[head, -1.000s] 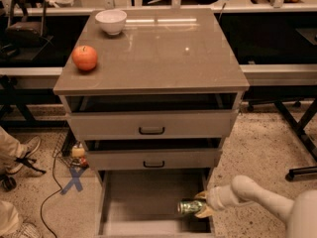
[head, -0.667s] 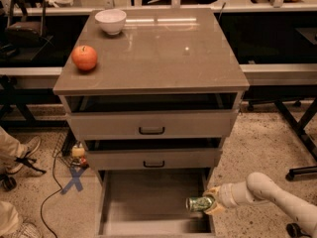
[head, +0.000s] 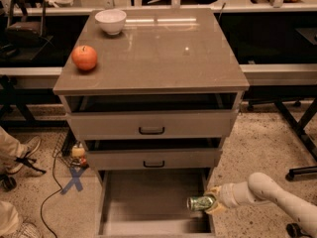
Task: Pick green can from bottom drawer and place on counter
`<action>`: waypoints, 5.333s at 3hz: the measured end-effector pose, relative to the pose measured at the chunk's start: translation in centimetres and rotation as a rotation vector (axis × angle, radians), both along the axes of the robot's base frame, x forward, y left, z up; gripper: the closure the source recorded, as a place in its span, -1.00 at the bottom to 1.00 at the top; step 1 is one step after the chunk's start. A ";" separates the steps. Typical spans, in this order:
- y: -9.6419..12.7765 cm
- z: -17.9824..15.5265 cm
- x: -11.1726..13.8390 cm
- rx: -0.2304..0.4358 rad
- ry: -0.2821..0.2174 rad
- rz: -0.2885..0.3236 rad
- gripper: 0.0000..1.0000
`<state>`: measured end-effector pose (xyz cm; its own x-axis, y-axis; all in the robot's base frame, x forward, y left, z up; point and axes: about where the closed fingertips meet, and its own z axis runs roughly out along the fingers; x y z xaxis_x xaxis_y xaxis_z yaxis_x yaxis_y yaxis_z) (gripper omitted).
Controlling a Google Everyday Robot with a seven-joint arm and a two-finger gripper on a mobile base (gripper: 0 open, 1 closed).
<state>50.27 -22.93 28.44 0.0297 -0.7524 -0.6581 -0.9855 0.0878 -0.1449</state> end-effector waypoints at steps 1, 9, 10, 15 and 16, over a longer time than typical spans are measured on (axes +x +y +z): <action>-2.6 3.6 1.2 0.002 -0.072 -0.013 1.00; -16.8 44.5 3.8 -0.049 -0.716 0.015 1.00; -16.8 44.5 3.8 -0.049 -0.716 0.015 1.00; -14.5 62.5 14.3 0.004 -0.814 0.001 1.00; -12.3 65.0 15.0 0.022 -0.798 0.007 1.00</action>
Offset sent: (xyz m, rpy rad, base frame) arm 0.0437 -0.1068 0.1486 0.0036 -0.2731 -0.0611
